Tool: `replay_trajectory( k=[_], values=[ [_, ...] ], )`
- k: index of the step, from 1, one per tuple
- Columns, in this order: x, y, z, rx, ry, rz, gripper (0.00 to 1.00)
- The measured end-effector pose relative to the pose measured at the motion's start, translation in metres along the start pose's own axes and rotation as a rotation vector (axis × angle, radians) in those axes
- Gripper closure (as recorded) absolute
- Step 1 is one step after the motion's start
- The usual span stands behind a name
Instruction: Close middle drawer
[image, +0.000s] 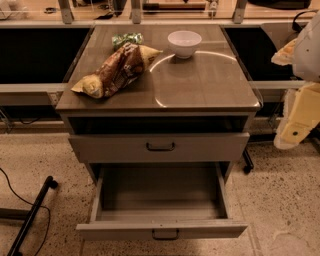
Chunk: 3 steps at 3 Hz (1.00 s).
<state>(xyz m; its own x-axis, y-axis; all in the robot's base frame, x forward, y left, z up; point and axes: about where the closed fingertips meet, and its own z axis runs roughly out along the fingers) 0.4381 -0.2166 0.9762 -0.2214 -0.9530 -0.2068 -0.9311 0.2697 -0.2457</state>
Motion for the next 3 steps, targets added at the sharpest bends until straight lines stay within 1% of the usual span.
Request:
replay_trajectory(
  k=[1, 2, 3],
  values=[
    [0.000, 0.000, 0.000, 0.000, 0.000, 0.000, 0.00],
    [0.008, 0.006, 0.019, -0.014, 0.002, 0.018, 0.00],
    [0.036, 0.024, 0.067, -0.059, 0.020, 0.071, 0.00]
  ],
)
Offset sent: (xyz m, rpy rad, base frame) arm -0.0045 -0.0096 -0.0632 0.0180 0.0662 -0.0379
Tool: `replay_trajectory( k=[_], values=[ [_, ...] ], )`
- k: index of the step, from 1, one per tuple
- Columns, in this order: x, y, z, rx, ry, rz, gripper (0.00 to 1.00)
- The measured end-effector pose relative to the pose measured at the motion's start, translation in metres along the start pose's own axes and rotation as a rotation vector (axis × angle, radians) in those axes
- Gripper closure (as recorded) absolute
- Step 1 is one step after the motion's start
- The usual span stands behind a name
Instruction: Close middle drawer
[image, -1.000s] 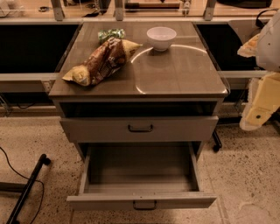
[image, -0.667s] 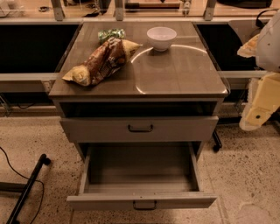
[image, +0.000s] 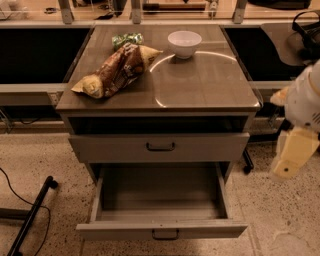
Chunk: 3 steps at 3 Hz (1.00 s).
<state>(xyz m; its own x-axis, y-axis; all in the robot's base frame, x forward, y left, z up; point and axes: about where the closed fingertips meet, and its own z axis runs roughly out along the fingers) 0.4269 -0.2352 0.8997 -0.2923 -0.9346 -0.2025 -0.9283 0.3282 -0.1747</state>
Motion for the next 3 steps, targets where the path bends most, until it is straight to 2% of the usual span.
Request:
replay_trajectory(
  k=[2, 3],
  values=[
    [0.060, 0.032, 0.088, -0.121, 0.074, 0.077, 0.00],
    [0.080, 0.047, 0.127, -0.178, 0.105, 0.102, 0.00]
  ],
)
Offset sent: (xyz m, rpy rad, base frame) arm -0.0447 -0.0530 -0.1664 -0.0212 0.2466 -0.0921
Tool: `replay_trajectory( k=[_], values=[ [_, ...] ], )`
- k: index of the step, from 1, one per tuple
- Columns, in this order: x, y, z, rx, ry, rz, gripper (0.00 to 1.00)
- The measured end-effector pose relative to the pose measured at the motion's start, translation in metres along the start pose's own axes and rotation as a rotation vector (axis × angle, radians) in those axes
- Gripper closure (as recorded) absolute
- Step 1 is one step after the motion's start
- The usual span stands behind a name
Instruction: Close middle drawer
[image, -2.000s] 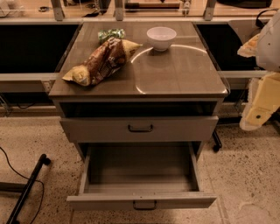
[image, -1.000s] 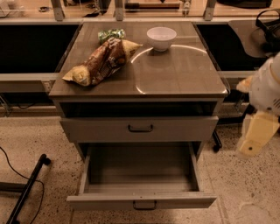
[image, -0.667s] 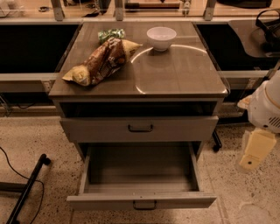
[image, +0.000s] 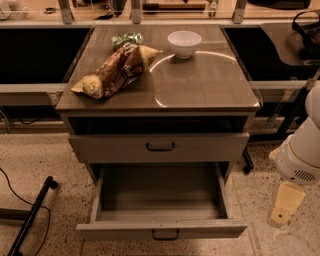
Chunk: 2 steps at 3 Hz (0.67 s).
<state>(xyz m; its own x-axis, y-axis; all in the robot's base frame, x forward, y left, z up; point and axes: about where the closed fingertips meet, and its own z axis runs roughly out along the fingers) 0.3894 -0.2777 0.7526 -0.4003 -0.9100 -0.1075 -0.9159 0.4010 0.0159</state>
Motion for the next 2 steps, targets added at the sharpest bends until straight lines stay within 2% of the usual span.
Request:
replay_trajectory(
  k=[1, 2],
  values=[
    [0.000, 0.001, 0.002, -0.005, 0.001, 0.000, 0.00],
    [-0.003, 0.000, 0.028, -0.060, -0.009, -0.005, 0.00]
  ],
)
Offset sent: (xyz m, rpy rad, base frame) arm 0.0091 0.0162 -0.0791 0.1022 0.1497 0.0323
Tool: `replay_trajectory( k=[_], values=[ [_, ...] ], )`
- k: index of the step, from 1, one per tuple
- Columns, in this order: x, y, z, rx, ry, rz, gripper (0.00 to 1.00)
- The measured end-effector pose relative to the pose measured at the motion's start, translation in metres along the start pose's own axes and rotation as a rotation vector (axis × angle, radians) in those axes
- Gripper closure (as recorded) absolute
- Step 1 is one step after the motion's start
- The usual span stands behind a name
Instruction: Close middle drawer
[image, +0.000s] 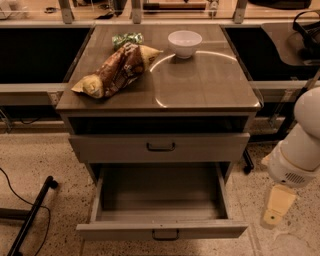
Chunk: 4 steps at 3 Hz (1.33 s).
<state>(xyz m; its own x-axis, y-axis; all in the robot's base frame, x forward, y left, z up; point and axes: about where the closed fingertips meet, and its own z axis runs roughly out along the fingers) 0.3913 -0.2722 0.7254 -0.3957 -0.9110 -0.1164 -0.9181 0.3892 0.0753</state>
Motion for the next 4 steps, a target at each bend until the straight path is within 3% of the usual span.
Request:
replay_trajectory(
  k=[1, 3, 4],
  values=[
    [0.011, 0.004, 0.061, -0.097, 0.001, 0.030, 0.00],
    [0.051, 0.030, 0.164, -0.229, 0.047, 0.144, 0.00],
    [0.075, 0.053, 0.189, -0.225, 0.062, 0.234, 0.00]
  ],
)
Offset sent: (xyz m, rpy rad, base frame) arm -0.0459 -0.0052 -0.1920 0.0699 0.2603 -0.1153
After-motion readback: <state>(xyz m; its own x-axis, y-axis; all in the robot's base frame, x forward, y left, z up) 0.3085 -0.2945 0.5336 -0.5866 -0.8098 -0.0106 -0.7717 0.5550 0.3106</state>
